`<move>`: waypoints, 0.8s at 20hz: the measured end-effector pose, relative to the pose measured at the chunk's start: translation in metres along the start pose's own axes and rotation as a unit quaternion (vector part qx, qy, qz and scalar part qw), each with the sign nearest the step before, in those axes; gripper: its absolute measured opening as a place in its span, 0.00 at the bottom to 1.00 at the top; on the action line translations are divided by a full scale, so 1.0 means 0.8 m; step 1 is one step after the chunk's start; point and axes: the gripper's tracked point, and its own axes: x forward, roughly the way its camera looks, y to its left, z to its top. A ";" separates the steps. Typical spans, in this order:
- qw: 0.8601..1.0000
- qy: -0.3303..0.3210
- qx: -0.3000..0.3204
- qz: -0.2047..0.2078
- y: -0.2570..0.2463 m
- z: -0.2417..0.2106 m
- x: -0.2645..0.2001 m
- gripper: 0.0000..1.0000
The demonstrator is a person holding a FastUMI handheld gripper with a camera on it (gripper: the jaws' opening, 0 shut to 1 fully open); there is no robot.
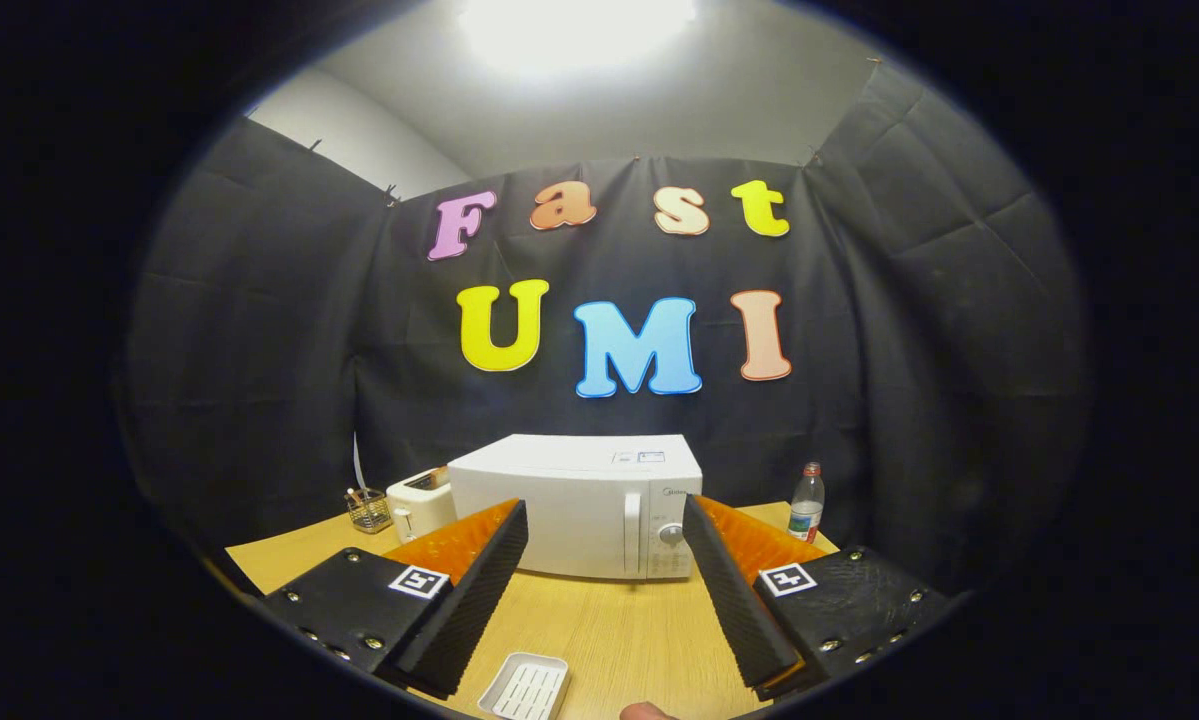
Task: Open the microwave, put the food inside, and close the microwave door.
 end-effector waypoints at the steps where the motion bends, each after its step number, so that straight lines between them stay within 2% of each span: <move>1: 1.000 0.000 0.000 0.002 0.003 0.000 0.000 0.97; 16: 1.000 0.001 0.003 0.021 0.018 0.005 0.012 0.97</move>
